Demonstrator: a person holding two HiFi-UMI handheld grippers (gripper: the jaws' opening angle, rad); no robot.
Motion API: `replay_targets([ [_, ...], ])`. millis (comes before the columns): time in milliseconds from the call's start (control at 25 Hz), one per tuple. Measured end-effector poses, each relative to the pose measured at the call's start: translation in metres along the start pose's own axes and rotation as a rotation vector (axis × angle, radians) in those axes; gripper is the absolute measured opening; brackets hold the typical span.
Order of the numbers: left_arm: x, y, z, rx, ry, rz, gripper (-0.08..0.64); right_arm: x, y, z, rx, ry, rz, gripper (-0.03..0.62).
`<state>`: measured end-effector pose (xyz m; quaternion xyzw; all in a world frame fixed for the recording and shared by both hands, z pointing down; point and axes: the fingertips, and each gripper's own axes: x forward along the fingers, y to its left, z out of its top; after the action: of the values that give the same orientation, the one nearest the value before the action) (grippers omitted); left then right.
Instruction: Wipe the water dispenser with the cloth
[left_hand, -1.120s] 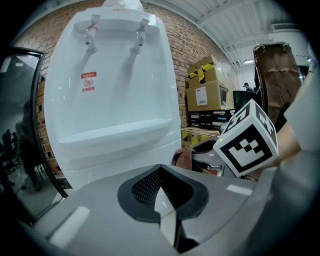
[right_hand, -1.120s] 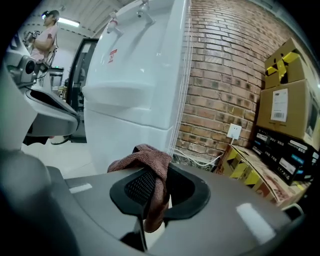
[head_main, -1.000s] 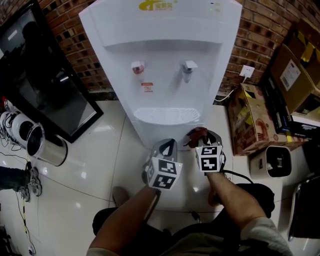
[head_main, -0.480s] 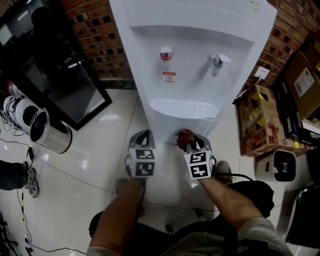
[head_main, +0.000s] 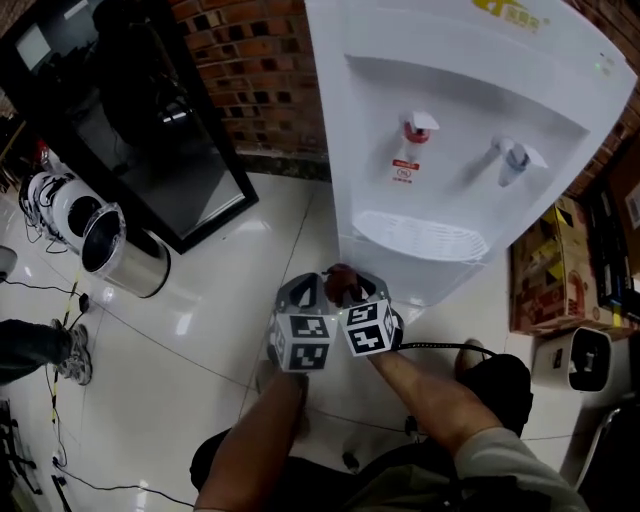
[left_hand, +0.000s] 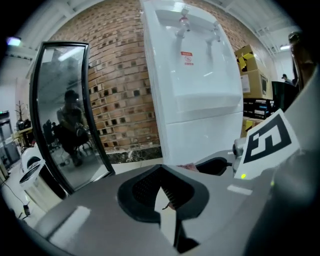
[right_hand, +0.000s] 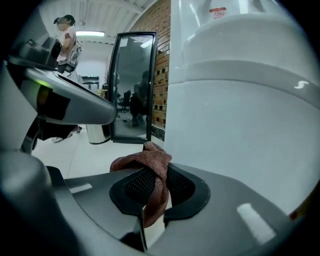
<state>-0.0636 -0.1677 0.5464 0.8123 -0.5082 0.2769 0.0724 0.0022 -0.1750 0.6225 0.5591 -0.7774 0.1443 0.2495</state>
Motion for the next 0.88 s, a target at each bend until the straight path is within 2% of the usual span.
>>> replay_targets([
  [160,0.008,0.027,-0.018,0.001,0.036,0.032,0.000,0.022,-0.008,-0.005,0.010,0.037,-0.028,0.071],
  [320,0.014,0.033,-0.014,0.003,0.042,0.039,0.000,0.026,-0.008,-0.008,0.009,0.050,-0.030,0.071],
  [640,0.021,-0.014,-0.005,0.071,0.033,-0.043,0.000,-0.005,-0.033,-0.017,0.012,0.064,-0.065,0.071],
  [880,0.023,-0.059,0.010,0.111,0.006,-0.106,0.000,-0.043,-0.083,-0.041,0.041,0.088,-0.155,0.071],
])
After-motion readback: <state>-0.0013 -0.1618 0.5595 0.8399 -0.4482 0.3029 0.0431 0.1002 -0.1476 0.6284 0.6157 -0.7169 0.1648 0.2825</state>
